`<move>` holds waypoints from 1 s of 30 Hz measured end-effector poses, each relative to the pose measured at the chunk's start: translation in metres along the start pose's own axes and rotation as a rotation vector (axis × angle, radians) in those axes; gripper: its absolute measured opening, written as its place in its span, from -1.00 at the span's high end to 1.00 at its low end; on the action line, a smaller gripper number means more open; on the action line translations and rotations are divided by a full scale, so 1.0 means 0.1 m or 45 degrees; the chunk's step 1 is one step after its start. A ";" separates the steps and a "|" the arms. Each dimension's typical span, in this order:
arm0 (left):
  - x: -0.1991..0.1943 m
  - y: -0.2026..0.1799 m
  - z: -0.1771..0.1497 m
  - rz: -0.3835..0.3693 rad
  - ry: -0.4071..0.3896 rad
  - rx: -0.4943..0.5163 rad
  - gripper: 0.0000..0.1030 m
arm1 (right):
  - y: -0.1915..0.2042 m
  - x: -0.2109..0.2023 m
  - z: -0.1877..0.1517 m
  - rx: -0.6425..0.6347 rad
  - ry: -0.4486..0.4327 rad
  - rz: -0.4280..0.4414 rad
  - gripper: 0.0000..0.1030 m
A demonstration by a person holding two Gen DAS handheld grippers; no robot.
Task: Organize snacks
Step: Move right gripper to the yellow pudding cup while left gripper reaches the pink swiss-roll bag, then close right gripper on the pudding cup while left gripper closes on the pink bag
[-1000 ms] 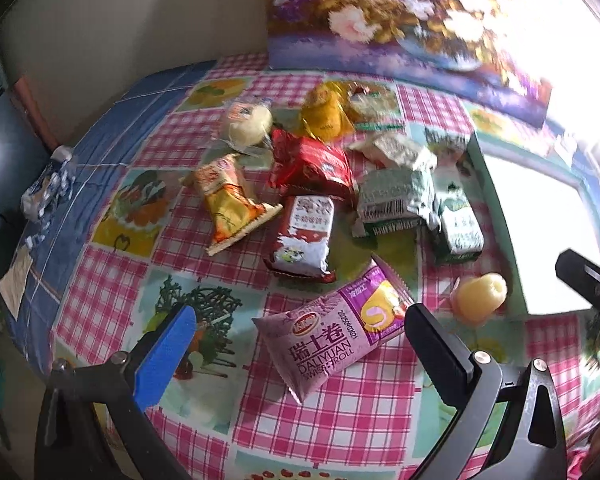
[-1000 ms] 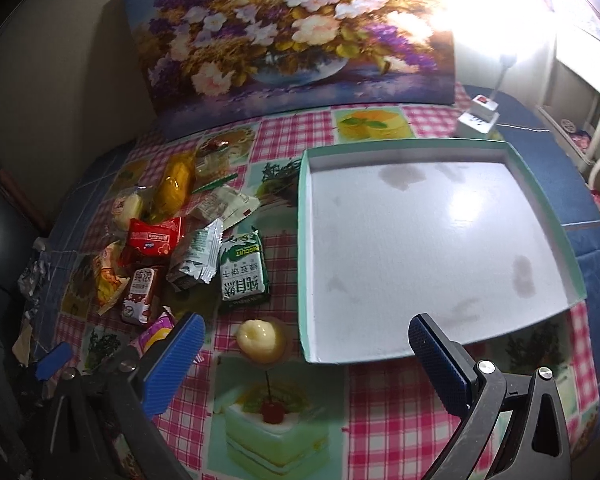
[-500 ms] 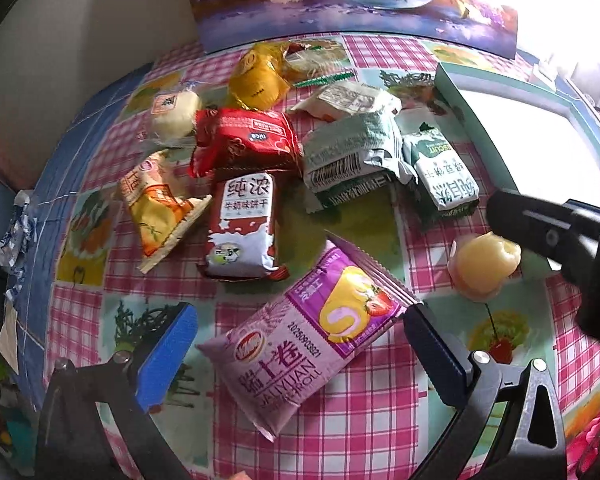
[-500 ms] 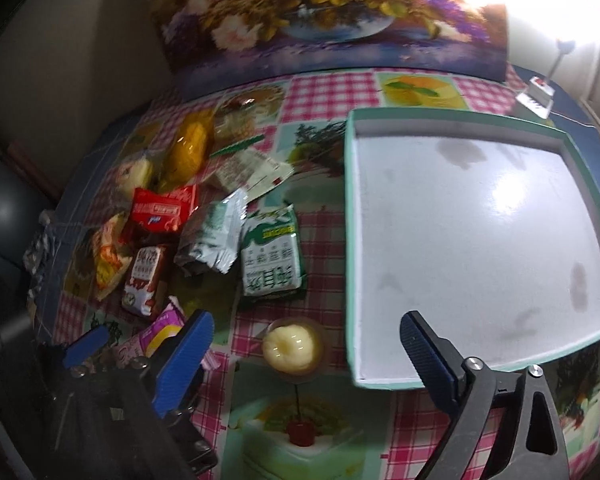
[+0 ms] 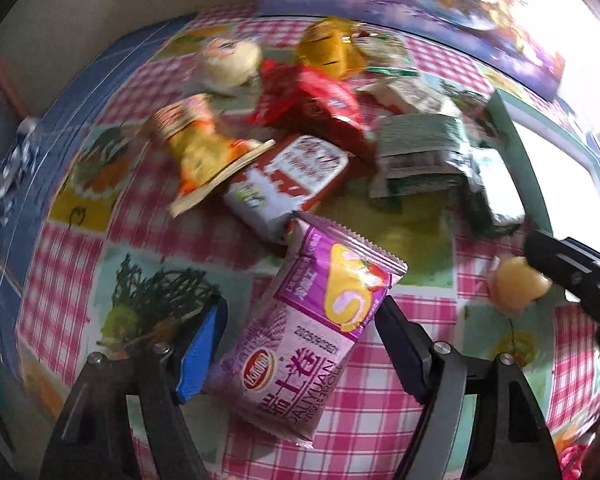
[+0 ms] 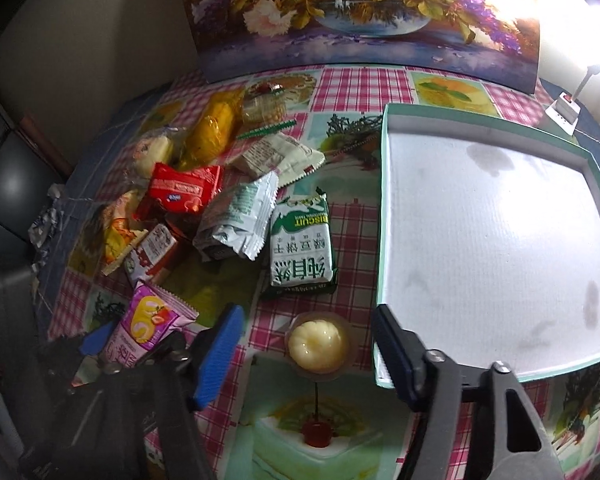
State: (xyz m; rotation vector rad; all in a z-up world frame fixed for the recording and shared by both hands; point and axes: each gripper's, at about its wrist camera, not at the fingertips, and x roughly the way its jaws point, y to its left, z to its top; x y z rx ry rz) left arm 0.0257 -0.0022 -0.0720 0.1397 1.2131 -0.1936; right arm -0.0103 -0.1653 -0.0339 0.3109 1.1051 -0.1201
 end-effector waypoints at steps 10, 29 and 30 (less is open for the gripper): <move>0.07 0.10 -0.03 -0.014 0.015 -0.035 -0.49 | 0.10 0.09 -0.06 -0.066 0.066 0.002 -0.03; 0.07 0.05 -0.02 -0.002 0.018 -0.029 -0.47 | 0.11 0.27 -0.17 -0.130 0.158 -0.083 0.25; 0.05 0.04 -0.03 -0.002 0.011 -0.028 -0.30 | 0.11 0.27 -0.17 -0.131 0.155 -0.084 0.26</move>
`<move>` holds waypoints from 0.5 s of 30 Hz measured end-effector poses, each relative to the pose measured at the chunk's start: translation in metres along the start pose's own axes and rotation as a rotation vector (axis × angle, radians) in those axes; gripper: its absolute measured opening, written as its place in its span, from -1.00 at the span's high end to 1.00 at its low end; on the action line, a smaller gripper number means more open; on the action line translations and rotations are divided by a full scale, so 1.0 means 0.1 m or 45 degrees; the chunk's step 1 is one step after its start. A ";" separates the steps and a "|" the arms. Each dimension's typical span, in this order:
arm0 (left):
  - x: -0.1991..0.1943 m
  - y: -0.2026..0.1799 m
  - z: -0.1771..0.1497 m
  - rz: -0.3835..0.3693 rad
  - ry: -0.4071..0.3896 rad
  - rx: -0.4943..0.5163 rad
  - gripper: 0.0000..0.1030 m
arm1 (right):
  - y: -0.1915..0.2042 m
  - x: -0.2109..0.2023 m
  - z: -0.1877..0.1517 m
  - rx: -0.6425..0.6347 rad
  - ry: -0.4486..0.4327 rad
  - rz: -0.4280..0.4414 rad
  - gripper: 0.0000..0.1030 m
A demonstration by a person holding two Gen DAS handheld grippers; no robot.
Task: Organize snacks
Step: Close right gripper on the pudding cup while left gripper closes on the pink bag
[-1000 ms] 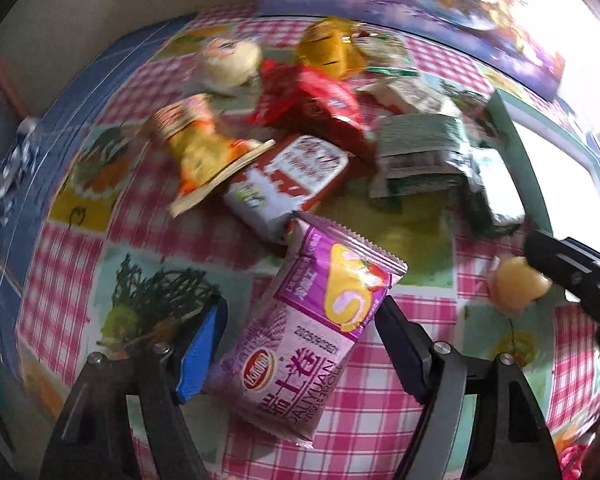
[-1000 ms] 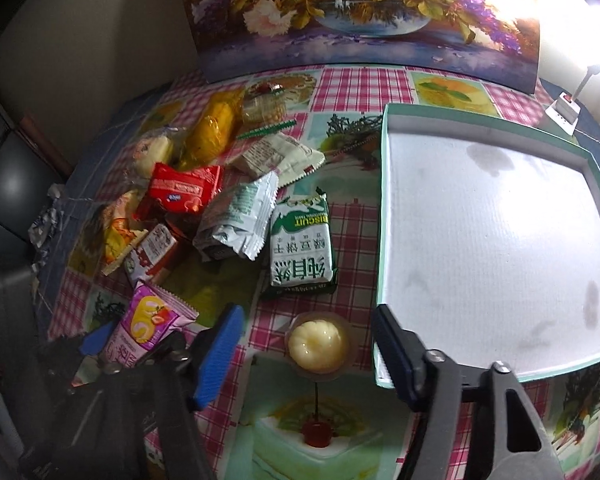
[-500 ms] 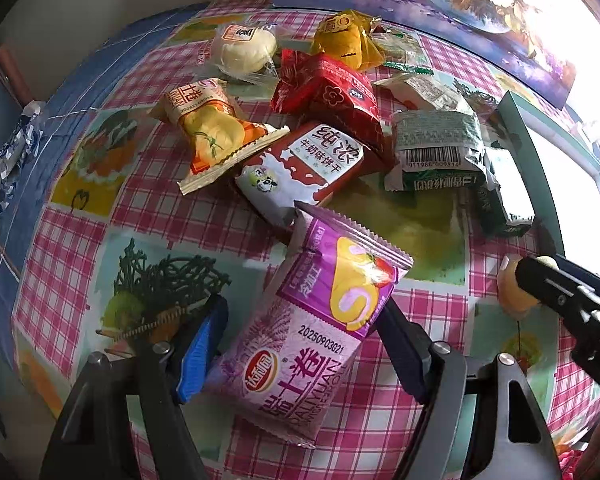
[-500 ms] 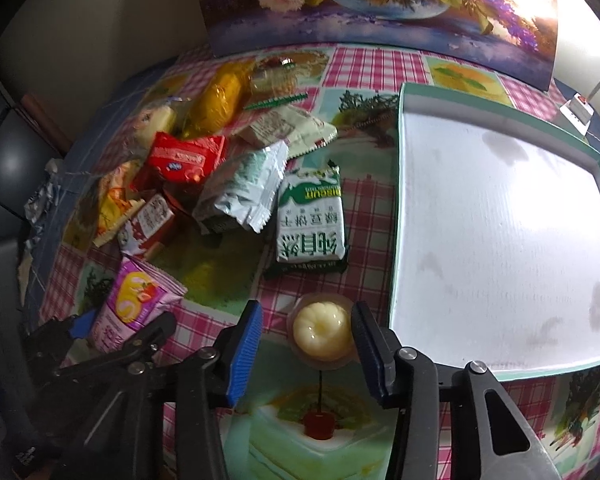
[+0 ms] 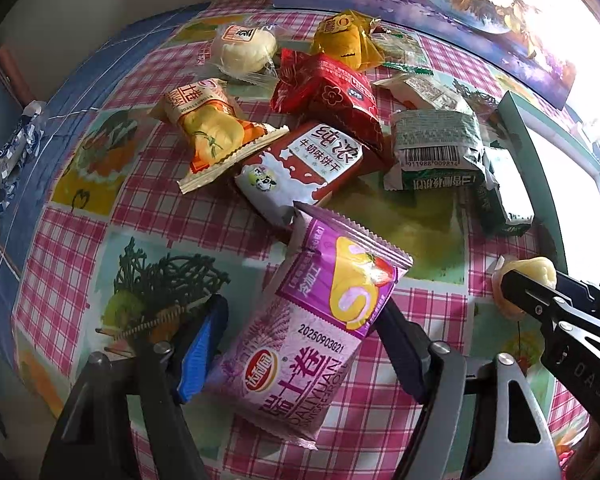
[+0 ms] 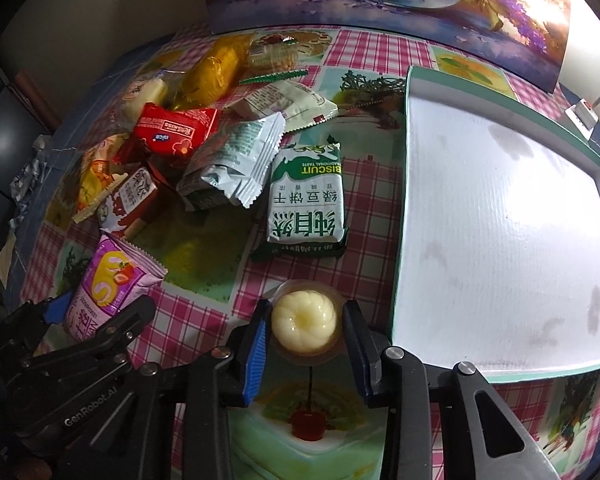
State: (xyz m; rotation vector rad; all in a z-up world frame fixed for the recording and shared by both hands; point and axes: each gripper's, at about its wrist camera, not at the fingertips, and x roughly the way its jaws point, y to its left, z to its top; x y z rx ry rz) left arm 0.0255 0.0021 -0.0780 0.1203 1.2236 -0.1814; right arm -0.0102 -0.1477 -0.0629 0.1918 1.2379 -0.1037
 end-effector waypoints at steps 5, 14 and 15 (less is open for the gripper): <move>-0.06 -0.04 -0.01 -0.019 -0.021 0.026 0.12 | 0.00 -0.05 0.03 -0.003 -0.023 0.006 0.28; -0.20 -0.12 -0.04 -0.051 -0.033 0.063 0.18 | -0.04 -0.23 0.07 0.032 -0.096 0.036 0.28; -0.25 -0.13 -0.04 -0.058 -0.045 0.068 0.18 | -0.04 -0.26 0.08 0.037 -0.106 0.042 0.28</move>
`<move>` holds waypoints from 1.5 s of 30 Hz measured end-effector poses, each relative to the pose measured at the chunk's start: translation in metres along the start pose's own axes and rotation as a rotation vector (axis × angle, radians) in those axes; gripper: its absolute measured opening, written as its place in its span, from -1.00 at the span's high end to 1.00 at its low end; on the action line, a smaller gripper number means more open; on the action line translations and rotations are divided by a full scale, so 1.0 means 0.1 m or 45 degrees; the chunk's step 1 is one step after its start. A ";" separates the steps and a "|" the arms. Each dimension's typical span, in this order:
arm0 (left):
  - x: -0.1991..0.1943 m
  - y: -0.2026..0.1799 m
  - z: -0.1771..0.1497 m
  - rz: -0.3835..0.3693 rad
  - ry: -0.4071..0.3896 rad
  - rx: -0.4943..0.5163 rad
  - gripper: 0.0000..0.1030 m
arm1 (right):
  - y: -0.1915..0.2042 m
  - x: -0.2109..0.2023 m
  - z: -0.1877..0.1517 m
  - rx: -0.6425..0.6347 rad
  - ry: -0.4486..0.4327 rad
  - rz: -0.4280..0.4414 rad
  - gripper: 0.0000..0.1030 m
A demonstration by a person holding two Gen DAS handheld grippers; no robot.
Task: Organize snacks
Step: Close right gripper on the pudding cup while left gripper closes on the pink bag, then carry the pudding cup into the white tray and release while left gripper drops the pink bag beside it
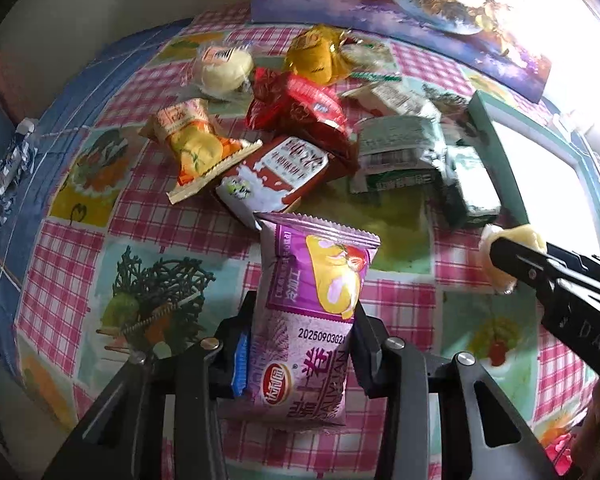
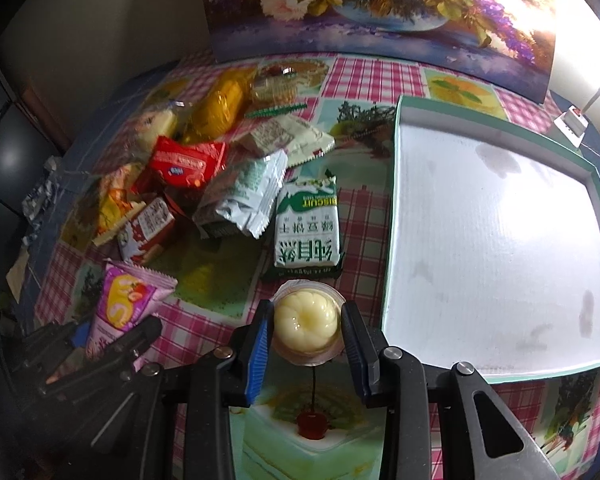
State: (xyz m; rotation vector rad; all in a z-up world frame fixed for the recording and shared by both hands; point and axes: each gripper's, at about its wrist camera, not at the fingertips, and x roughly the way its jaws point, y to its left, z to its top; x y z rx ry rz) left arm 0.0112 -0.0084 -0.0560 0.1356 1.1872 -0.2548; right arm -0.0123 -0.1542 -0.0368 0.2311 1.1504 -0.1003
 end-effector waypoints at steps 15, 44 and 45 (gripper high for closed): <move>-0.50 -0.07 0.04 -0.025 -0.076 -0.005 0.18 | -0.19 -0.36 -0.01 0.078 -0.178 -0.008 0.28; -0.33 -1.22 0.87 -0.072 0.017 -0.189 0.18 | -1.55 -0.49 -0.12 0.661 -0.202 -0.162 0.38; -0.29 -1.26 0.88 -0.099 0.014 -0.179 0.18 | -1.57 -0.49 -0.13 0.675 -0.203 -0.172 0.38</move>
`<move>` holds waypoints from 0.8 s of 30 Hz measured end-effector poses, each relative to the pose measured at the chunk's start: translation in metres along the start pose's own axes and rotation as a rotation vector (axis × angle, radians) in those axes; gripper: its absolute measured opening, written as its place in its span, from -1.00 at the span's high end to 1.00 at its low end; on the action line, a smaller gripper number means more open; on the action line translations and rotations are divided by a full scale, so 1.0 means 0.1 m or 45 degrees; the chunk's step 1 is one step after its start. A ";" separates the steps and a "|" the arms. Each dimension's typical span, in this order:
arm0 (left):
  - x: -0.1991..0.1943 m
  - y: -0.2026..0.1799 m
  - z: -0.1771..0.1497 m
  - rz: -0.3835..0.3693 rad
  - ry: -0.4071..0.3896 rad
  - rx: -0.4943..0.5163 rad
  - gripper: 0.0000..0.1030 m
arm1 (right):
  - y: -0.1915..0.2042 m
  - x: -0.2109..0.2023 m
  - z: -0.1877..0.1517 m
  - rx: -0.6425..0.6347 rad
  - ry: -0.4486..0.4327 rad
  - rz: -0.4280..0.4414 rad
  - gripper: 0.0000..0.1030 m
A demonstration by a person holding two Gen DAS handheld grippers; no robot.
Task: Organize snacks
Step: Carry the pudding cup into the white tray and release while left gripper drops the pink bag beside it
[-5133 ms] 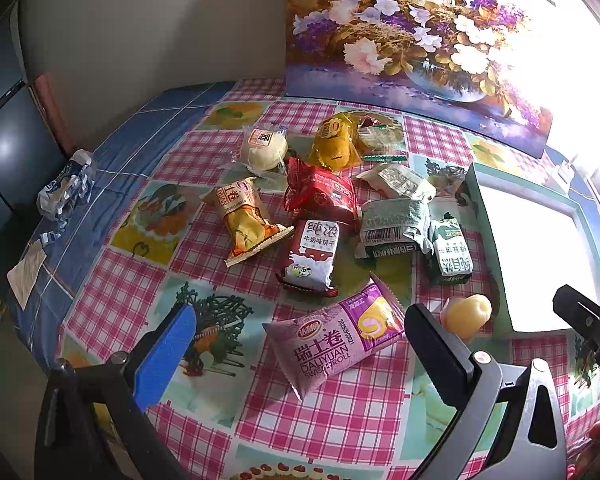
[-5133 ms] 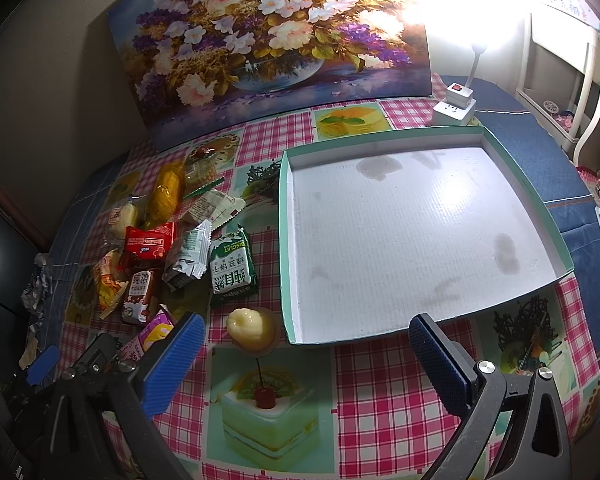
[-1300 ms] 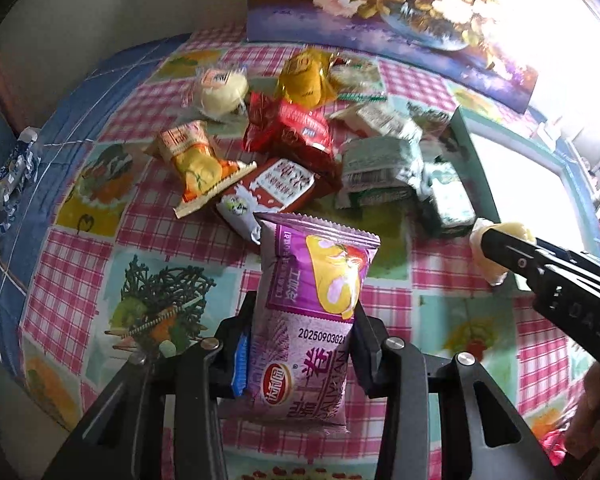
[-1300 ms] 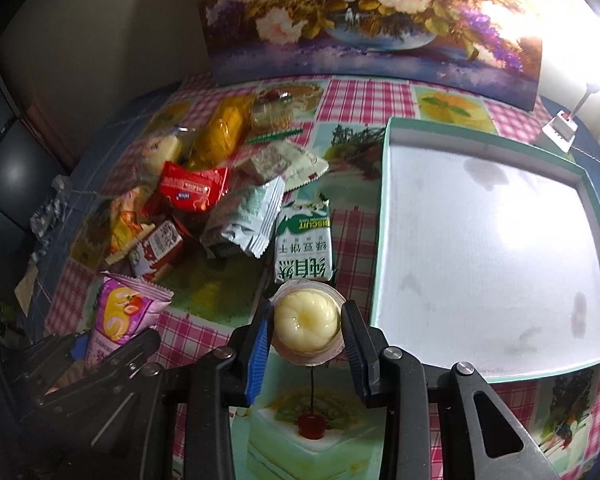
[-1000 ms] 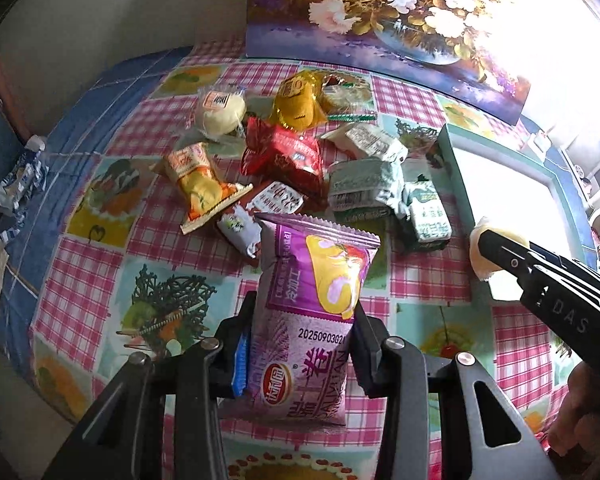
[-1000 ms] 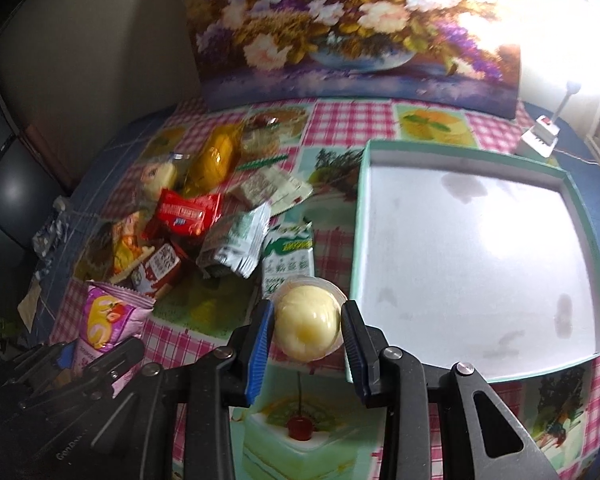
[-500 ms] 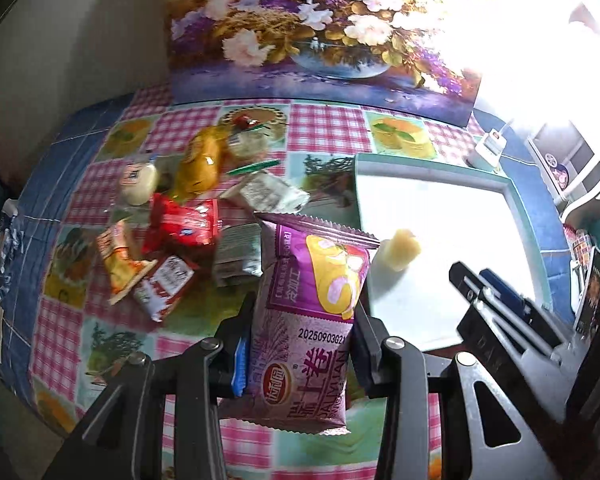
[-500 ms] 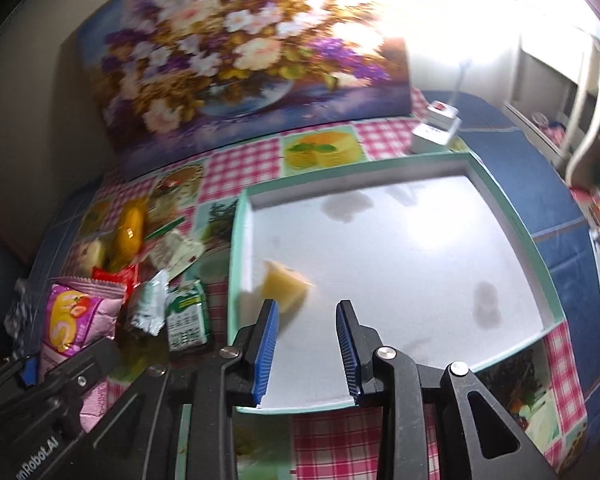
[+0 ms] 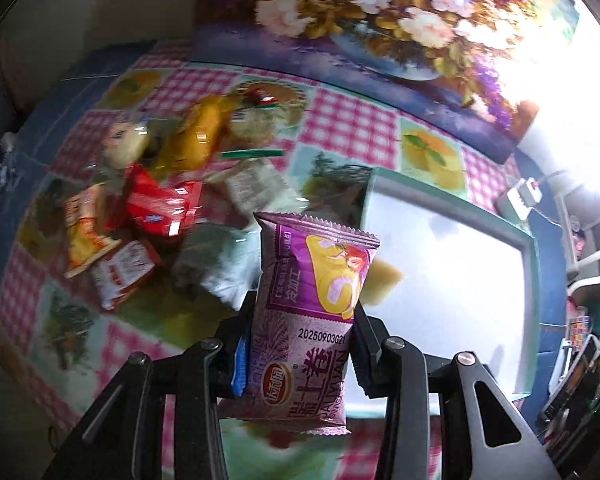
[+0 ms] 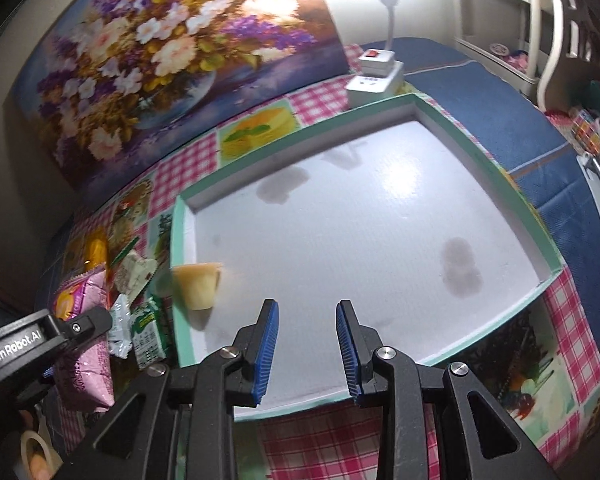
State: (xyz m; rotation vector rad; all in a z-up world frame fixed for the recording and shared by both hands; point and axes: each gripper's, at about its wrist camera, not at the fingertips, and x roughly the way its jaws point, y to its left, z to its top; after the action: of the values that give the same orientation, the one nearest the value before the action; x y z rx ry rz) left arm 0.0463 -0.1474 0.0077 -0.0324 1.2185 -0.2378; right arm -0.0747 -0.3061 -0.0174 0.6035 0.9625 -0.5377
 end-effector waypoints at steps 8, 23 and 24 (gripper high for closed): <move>0.39 -0.49 -0.03 -0.164 0.114 0.171 0.17 | -0.12 -0.08 0.01 0.080 -0.040 -0.106 0.38; 0.40 -0.36 -0.02 -0.271 0.156 0.111 -0.33 | -0.07 -0.11 -0.01 0.044 -0.039 -0.130 0.38; 0.37 -0.30 -0.01 -0.237 0.139 0.106 -0.47 | -0.05 -0.09 -0.02 0.031 -0.033 -0.125 0.38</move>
State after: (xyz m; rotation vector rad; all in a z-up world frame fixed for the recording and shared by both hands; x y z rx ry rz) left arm 0.0520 -0.1843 -0.0229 -0.0613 1.3143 -0.4577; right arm -0.0834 -0.3072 -0.0110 0.5720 0.9653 -0.6441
